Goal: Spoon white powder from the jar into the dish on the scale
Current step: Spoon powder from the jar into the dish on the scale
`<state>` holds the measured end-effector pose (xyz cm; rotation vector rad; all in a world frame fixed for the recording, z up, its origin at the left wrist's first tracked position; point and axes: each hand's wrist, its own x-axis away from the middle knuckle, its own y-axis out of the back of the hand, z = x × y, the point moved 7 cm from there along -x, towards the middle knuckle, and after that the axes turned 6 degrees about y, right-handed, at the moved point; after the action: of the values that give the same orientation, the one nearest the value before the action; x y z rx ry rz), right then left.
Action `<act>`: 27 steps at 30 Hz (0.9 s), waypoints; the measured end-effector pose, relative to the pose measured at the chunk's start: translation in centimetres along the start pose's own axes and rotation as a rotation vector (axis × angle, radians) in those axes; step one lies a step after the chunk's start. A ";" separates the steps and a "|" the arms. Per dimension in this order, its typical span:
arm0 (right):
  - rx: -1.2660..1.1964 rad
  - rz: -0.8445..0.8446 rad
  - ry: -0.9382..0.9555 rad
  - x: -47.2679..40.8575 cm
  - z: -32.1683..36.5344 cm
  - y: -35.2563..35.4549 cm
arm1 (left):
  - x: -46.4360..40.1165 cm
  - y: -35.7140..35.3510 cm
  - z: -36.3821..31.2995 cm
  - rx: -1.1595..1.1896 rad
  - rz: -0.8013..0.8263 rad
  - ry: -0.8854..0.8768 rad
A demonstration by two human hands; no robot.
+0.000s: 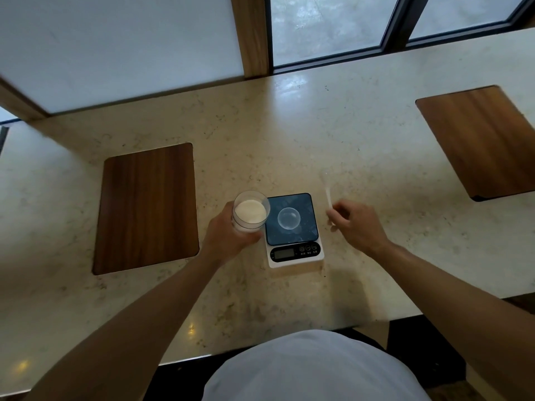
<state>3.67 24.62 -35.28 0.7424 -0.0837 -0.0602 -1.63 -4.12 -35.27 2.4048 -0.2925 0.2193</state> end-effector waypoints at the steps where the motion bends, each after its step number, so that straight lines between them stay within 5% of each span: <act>1: -0.016 0.010 0.050 -0.3 1.3 0.1 | 0.0 0.1 0.0 -0.002 0.000 -0.001; 15: 0.161 0.111 0.525 -1.5 11.9 -0.7 | 0.3 0.8 -0.6 -0.073 -0.011 -0.053; 27: 0.348 0.182 0.551 -2.2 13.0 -3.2 | 0.1 0.6 -1.6 -0.213 0.004 -0.170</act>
<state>0.17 13.74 -27.98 1.0723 0.3726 0.3406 -1.77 -3.51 -33.71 2.2140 -0.3788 -0.0151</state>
